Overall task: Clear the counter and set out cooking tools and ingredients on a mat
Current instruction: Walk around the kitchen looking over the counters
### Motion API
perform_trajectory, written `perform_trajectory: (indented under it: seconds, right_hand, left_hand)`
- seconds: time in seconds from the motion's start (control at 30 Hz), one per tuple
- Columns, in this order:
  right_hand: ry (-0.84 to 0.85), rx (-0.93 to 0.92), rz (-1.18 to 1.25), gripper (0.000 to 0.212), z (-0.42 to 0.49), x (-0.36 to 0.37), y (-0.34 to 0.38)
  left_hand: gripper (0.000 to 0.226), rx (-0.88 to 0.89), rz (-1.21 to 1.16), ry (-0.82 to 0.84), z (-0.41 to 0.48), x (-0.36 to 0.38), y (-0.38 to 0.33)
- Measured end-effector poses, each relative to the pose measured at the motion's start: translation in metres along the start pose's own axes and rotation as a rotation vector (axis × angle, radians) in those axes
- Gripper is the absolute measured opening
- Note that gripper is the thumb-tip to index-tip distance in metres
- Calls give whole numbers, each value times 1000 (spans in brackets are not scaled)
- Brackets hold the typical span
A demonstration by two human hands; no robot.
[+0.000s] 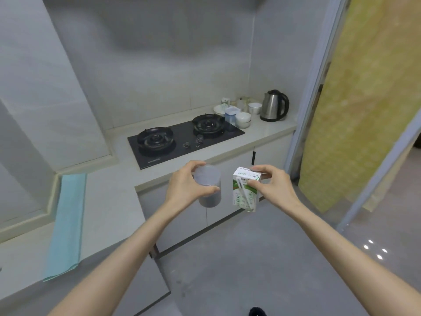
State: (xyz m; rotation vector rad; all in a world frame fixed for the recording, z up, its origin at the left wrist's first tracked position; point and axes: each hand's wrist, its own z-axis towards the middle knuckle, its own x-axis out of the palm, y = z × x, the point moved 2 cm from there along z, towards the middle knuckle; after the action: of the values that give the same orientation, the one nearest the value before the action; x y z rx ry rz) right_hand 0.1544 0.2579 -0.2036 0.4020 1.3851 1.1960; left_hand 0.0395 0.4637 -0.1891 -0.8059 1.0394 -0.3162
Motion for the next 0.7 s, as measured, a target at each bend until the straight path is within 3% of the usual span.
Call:
perform_trajectory:
  seconds: [0.4, 0.7]
  right_hand:
    - [17, 11, -9, 26, 225, -67, -98]
    - [-14, 46, -16, 30, 362, -86, -156]
  left_hand:
    - [70, -96, -38, -2, 216, 131, -24]
    - [67, -79, -41, 9, 348, 190, -29]
